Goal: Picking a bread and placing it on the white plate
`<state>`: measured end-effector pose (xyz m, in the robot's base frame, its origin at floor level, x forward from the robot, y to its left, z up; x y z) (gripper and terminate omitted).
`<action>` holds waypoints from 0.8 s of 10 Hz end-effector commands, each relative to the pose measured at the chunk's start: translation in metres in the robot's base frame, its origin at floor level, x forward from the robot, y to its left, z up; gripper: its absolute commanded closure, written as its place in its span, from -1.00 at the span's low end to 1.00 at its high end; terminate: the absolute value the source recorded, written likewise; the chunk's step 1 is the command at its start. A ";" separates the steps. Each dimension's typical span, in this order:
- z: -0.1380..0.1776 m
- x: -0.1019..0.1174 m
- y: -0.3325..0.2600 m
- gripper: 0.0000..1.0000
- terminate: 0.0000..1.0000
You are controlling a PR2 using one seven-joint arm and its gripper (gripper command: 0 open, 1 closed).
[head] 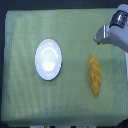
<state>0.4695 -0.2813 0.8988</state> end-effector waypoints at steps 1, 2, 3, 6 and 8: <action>-0.003 0.000 0.001 -1.00 -1.00; -0.010 0.005 0.005 -1.00 -1.00; -0.019 0.006 0.005 -1.00 -1.00; -0.048 0.003 0.010 -1.00 -1.00; -0.068 -0.007 0.018 -1.00 -1.00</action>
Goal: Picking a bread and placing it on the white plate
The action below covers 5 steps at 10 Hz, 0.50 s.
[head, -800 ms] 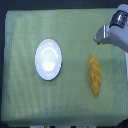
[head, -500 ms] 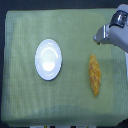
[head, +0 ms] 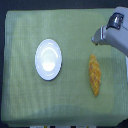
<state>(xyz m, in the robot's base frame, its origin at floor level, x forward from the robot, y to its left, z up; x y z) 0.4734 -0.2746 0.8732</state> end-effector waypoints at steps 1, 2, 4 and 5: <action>-0.051 -0.017 0.015 -1.00 -1.00; -0.059 -0.023 0.019 -1.00 -1.00; -0.073 -0.038 0.031 -1.00 -1.00; -0.075 -0.040 0.033 -1.00 -1.00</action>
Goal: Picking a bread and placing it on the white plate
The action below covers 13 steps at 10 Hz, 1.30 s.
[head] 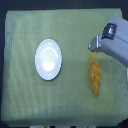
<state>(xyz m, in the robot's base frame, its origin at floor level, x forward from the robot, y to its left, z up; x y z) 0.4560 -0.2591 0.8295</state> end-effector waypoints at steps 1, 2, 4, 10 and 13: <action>-0.039 -0.030 0.020 -1.00 -1.00; -0.046 -0.033 0.022 -1.00 -1.00; -0.059 -0.038 0.029 -1.00 -1.00; -0.085 -0.042 0.014 -1.00 -1.00; -0.097 -0.044 0.012 -1.00 -1.00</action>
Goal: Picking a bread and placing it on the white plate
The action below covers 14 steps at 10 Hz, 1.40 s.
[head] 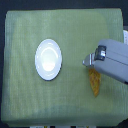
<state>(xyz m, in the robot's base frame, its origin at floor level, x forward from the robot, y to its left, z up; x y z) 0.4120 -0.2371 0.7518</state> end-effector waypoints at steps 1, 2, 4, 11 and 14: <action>-0.024 0.000 -0.008 -1.00 -1.00; -0.028 0.003 -0.003 -1.00 -1.00; -0.032 0.008 -0.001 -1.00 -1.00; -0.025 -0.007 0.002 1.00 -1.00; -0.023 -0.003 0.003 1.00 -1.00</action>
<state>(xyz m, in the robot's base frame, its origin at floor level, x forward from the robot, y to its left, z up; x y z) 0.4055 -0.2389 0.7238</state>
